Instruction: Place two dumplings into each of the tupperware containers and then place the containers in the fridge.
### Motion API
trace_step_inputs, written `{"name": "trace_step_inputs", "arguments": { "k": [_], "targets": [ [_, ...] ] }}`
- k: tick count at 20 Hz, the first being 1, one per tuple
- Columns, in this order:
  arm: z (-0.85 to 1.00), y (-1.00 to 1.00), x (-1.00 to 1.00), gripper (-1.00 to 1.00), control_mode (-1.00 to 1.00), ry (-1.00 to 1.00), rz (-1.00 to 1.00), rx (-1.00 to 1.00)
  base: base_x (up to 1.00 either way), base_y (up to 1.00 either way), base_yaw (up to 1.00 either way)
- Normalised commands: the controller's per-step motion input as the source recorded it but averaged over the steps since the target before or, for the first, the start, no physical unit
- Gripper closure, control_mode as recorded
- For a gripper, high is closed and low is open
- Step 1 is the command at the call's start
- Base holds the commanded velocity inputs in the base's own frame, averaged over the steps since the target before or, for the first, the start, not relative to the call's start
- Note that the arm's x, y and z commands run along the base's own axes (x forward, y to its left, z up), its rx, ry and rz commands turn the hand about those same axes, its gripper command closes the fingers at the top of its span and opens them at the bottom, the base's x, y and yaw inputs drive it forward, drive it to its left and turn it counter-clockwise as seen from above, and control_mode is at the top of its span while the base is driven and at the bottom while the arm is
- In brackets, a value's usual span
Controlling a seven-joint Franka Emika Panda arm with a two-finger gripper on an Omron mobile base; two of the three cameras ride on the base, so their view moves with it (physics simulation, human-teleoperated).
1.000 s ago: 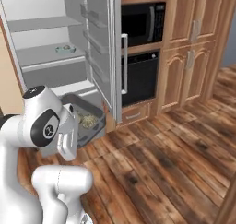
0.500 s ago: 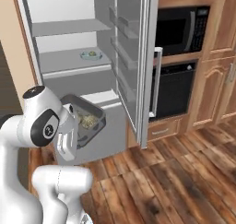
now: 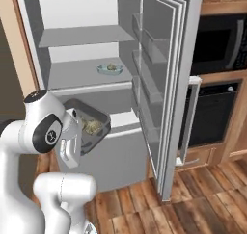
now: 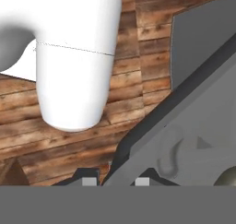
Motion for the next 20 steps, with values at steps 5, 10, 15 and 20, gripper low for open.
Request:
{"name": "trace_step_inputs", "arguments": {
  "k": [5, 10, 15, 20],
  "targets": [
    [0.00, 0.00, 0.00, 1.00, 1.00, 0.00, 0.00, 0.00, 0.66, 0.00, 0.27],
    [0.00, 0.00, 0.00, 1.00, 1.00, 0.00, 0.00, 0.00, 0.80, -0.12, 0.23],
    [0.00, 0.00, 0.00, 1.00, 1.00, 0.00, 0.00, 0.00, 0.67, -0.18, 0.20],
    [0.00, 0.00, 0.00, 1.00, 1.00, 0.00, 0.00, 0.00, 0.31, -0.08, 0.31]
  ]
}}
